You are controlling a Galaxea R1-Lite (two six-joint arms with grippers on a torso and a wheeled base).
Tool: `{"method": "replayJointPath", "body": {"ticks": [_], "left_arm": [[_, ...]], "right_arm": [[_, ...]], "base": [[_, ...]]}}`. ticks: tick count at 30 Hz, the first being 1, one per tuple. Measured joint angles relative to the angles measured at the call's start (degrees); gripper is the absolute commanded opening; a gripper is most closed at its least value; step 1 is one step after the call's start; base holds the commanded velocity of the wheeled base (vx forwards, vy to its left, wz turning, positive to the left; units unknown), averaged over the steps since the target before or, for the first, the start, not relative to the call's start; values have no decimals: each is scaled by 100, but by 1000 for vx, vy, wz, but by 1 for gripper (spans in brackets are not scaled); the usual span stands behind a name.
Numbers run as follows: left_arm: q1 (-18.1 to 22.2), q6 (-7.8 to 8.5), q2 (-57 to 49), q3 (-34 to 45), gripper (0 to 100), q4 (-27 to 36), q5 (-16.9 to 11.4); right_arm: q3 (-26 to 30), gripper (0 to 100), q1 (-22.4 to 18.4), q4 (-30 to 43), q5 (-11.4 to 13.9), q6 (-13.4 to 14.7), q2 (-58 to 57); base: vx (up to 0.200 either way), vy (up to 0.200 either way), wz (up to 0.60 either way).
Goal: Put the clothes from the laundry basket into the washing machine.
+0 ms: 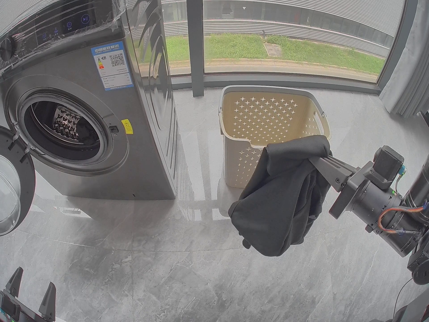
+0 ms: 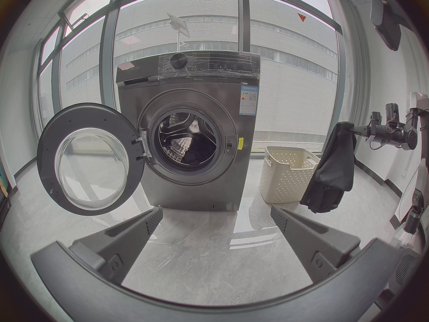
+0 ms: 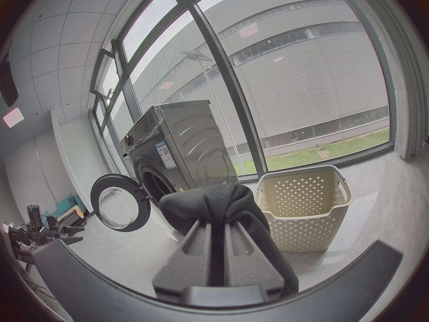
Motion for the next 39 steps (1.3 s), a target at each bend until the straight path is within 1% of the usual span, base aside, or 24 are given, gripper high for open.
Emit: {"method": "replayJointPath", "body": {"ticks": [39], "left_arm": [[5, -13, 5, 0, 100, 11, 0]], "right_arm": [[37, 0, 2, -7, -10, 39, 112]], "base": [[0, 200, 0]]}}
